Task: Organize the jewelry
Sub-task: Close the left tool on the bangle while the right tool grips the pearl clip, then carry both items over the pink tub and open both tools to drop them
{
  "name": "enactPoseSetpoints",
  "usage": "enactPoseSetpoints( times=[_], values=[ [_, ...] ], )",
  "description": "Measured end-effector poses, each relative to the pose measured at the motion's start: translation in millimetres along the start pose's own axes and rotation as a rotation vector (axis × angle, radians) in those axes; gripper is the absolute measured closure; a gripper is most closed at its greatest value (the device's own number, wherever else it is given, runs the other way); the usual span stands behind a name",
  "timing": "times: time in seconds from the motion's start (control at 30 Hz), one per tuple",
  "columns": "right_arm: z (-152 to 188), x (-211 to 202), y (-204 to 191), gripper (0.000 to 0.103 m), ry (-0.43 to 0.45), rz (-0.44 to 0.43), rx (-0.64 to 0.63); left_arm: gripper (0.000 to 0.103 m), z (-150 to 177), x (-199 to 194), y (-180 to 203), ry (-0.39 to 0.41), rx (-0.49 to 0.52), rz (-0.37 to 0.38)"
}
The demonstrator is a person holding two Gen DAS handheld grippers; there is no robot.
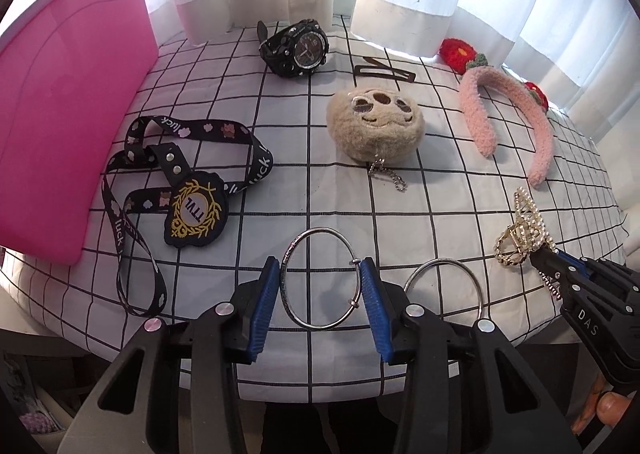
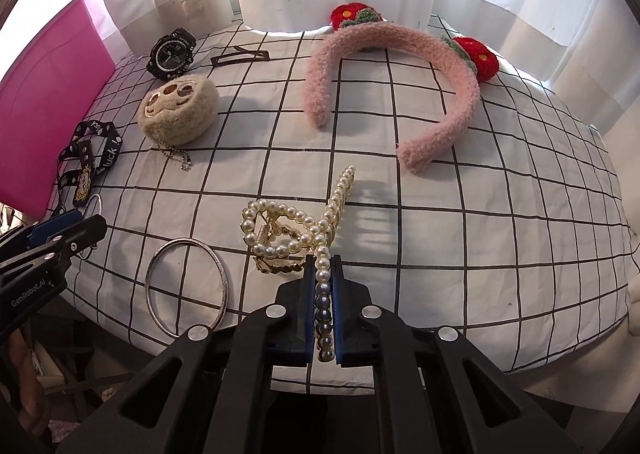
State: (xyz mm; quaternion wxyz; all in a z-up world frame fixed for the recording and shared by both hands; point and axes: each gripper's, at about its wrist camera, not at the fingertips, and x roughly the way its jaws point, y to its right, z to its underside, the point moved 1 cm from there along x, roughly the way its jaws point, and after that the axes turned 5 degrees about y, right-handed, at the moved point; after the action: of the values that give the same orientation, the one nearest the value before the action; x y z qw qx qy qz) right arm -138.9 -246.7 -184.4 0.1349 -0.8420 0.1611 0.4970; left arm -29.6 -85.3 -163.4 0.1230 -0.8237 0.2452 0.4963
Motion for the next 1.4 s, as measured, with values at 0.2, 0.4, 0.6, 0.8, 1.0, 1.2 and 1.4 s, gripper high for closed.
enactPoseSetpoints(
  times=[0.2, 0.4, 0.6, 0.8, 1.0, 1.2, 1.4],
  values=[
    [-8.3, -8.9, -4.3, 0.096, 0.028, -0.01, 0.001, 0.063, -7.3, -11.5, -4.3, 0.023, -0.003, -0.002],
    [-13.3, -15.1, 1.4, 0.096, 0.051, -0.058, 0.061, 0.063, -11.9, -20.2, -8.4, 0.043, -0.004, -0.006],
    [-21.0, -27.2, -1.2, 0.096, 0.087, -0.042, 0.05, 0.063, -17.2, -30.2, -9.3, 0.073, 0.001, -0.004],
    [-35.1, -44.8, -15.6, 0.096, 0.131, -0.046, 0.015, 0.062, -27.6, -46.6, -15.3, 0.113, -0.004, 0.0],
    [-63.3, -72.0, -43.9, 0.096, 0.211, -0.079, -0.038, 0.062, -46.8, -81.5, -31.8, 0.204, -0.022, -0.016],
    [-99.1, -103.5, -90.1, 0.096, 0.311, -0.14, -0.11, 0.062, -72.3, -128.6, -60.9, 0.315, -0.072, -0.031],
    [-131.2, -128.1, -159.9, 0.096, 0.399, -0.249, -0.197, 0.062, -93.8, -176.0, -104.4, 0.42, -0.127, -0.083]
  ],
)
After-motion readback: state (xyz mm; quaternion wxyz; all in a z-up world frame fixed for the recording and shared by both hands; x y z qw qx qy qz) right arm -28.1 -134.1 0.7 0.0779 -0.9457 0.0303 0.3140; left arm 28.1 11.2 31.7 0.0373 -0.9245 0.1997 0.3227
